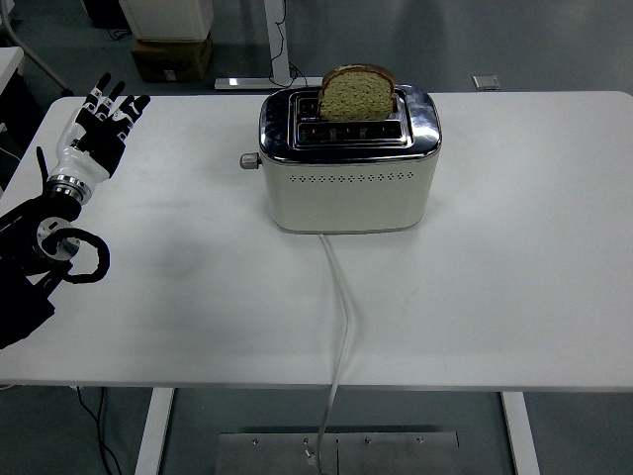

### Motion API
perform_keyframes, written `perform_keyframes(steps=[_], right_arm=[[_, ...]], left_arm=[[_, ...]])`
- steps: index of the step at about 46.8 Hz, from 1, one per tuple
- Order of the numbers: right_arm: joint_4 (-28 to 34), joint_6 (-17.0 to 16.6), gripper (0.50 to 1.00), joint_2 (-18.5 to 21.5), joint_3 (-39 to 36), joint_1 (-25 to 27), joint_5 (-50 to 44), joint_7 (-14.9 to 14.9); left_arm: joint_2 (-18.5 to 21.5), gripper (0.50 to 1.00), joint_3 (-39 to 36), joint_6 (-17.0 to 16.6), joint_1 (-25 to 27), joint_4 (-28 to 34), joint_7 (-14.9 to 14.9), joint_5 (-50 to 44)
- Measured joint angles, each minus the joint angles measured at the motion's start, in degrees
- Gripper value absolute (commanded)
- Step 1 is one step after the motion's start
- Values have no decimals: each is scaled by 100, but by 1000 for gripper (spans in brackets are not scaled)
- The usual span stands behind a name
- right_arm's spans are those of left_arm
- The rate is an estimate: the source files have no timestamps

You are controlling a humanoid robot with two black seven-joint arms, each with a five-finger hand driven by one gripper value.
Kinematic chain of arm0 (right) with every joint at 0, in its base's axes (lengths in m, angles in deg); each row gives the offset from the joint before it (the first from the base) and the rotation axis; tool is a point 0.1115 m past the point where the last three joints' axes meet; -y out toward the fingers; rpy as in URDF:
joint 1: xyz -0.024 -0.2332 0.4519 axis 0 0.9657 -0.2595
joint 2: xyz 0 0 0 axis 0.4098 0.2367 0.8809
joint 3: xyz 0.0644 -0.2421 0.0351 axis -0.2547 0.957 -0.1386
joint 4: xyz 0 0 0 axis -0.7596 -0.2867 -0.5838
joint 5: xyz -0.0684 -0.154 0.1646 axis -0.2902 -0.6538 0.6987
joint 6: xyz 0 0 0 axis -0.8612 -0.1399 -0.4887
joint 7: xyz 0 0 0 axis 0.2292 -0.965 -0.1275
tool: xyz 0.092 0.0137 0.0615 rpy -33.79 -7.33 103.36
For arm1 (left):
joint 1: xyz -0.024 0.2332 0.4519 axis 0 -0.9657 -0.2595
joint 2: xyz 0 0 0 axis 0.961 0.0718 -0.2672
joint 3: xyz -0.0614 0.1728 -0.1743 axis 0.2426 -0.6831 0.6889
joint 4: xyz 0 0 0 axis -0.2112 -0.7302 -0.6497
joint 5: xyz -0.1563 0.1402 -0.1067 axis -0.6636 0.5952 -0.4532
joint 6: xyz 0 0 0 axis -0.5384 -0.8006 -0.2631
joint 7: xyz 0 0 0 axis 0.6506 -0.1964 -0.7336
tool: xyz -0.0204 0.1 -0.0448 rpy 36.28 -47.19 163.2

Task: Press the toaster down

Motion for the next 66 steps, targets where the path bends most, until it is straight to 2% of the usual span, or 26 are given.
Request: perform_keyframes(steps=[27, 41, 66], right_arm=[[0, 0, 1000, 0, 0, -1, 0, 0], [1, 0, 1000, 0, 3, -2, 0, 0], [1, 0, 1000, 0, 3, 0, 0, 0]], left_arm=[[23, 1000, 7, -30, 73, 1, 0, 27], [67, 1000, -6, -32, 186, 26, 57, 704], [111, 1000, -12, 150, 164, 63, 52, 884]])
